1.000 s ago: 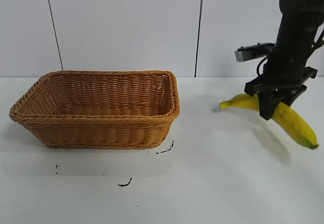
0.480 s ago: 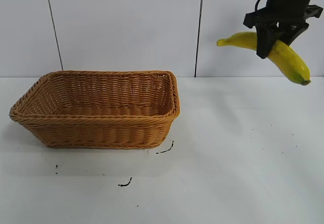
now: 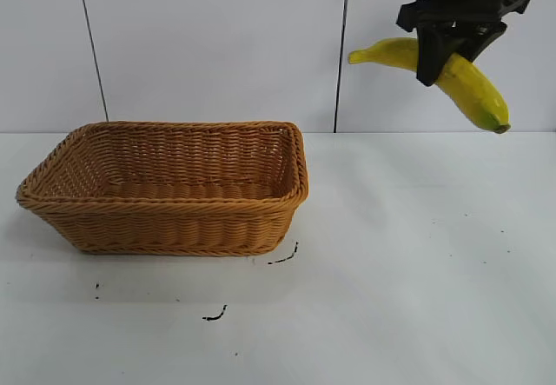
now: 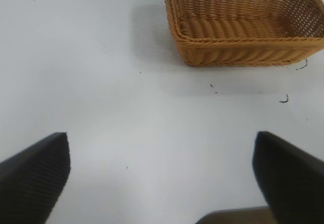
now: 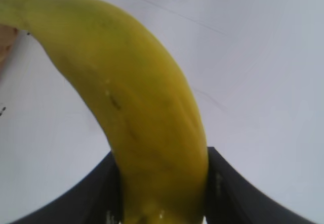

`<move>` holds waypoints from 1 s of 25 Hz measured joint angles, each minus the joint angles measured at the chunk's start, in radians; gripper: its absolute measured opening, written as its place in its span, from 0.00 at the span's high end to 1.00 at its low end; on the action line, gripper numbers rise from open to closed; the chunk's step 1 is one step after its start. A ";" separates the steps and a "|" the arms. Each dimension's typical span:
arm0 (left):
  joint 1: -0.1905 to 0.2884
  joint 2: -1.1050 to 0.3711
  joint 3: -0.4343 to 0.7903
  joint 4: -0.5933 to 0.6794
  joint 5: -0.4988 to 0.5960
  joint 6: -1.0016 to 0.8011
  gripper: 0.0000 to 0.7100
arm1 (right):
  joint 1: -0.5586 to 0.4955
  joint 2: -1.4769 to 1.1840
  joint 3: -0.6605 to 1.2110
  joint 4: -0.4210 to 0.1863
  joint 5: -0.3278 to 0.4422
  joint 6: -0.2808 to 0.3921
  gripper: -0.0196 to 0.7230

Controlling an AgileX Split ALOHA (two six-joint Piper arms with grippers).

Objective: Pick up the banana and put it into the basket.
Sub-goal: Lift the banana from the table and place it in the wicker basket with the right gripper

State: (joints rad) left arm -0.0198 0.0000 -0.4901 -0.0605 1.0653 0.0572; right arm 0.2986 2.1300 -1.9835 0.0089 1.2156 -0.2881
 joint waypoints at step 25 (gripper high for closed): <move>0.000 0.000 0.000 0.000 0.000 0.000 0.02 | 0.392 0.049 0.000 -0.103 -0.537 -0.300 0.55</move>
State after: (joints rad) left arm -0.0198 0.0000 -0.4901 -0.0605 1.0653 0.0572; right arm 0.6906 2.1794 -1.9835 -0.0938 0.6782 -0.5881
